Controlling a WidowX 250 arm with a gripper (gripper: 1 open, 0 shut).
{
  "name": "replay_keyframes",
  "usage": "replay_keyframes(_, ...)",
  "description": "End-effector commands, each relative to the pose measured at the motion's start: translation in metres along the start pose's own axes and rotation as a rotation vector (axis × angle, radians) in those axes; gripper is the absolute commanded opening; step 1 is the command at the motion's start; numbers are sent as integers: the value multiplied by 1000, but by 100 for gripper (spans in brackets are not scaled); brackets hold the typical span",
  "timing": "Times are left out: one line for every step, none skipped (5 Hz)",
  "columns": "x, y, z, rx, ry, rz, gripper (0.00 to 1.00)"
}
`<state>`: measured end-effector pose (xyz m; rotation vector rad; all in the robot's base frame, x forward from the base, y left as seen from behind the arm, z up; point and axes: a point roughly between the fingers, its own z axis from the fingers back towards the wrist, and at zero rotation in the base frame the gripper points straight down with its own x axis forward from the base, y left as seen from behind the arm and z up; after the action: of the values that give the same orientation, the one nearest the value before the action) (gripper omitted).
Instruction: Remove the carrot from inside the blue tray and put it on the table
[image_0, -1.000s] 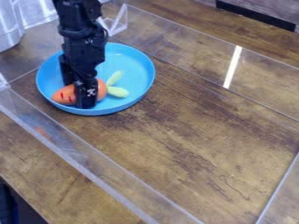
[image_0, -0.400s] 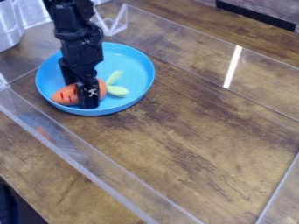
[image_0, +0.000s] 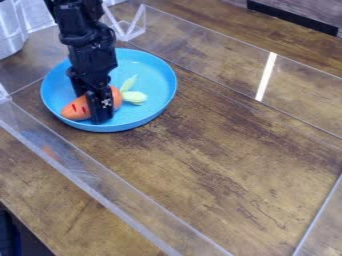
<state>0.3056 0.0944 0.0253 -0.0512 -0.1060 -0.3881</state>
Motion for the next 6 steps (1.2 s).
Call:
replay_keyframes(7,8,14,34,-45,-7,0)
replay_keyframes(9,9,14,35,-49,-9,0)
replay_keyframes(10,10,15,37,-53,-13,0)
replay_keyframes(12,11,14,39,-57,-17,0)
replay_keyframes(14,12,14,41,-61,-21,0)
replay_keyframes(15,13,14,42,-65,-25,0)
